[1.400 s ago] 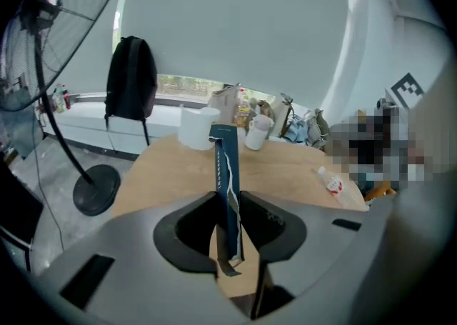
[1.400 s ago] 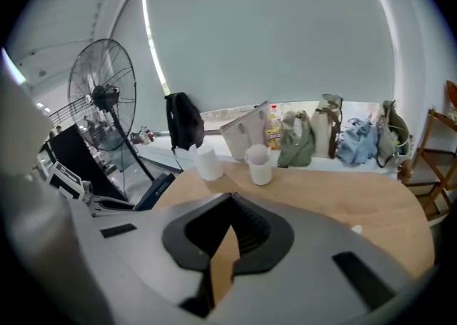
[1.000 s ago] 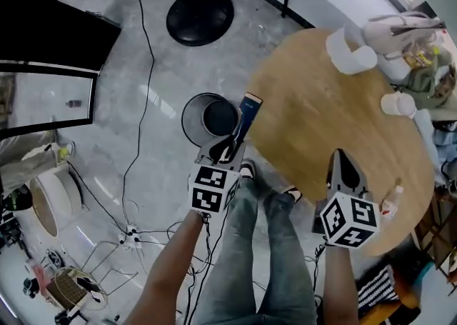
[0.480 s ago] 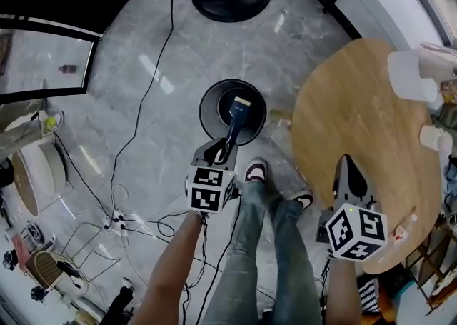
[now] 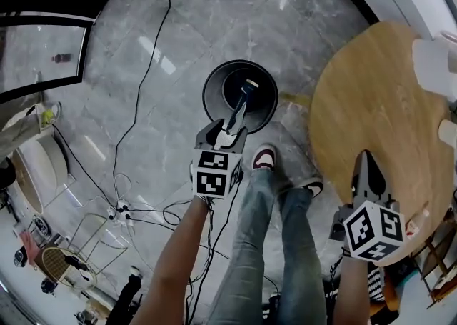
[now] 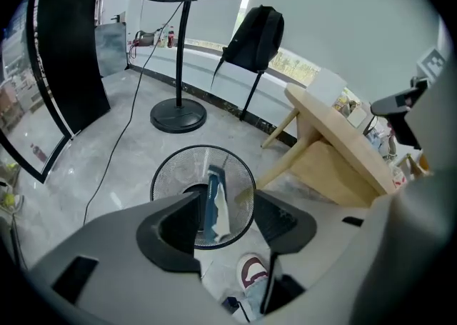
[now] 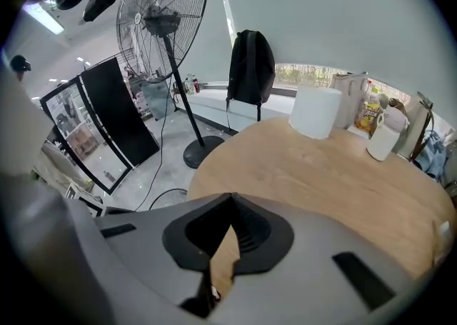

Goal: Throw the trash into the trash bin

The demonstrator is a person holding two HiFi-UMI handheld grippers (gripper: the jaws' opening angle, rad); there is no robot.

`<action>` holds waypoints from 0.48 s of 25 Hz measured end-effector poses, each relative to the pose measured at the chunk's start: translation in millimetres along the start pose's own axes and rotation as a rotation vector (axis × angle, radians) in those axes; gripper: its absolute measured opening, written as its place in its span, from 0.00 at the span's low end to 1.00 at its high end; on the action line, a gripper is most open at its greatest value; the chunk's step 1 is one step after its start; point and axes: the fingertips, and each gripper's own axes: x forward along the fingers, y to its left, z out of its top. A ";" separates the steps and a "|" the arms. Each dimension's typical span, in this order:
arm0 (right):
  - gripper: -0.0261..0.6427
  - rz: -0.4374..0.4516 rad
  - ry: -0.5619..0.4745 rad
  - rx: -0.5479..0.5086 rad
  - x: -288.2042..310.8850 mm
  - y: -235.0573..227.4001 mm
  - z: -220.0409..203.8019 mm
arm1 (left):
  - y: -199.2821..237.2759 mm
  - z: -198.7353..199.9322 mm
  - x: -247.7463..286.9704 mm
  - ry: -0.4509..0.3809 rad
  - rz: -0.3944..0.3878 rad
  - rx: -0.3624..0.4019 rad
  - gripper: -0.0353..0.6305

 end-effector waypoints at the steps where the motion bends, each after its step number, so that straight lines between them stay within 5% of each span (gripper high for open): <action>1: 0.05 0.000 -0.002 0.001 -1.0 1.5 0.2 | 2.2 -0.3 -1.6 0.000 0.000 0.004 0.41; 12: 0.05 -0.035 -0.041 0.089 -28.3 -8.8 -5.9 | -19.4 20.9 -20.6 -0.007 -0.045 0.107 0.41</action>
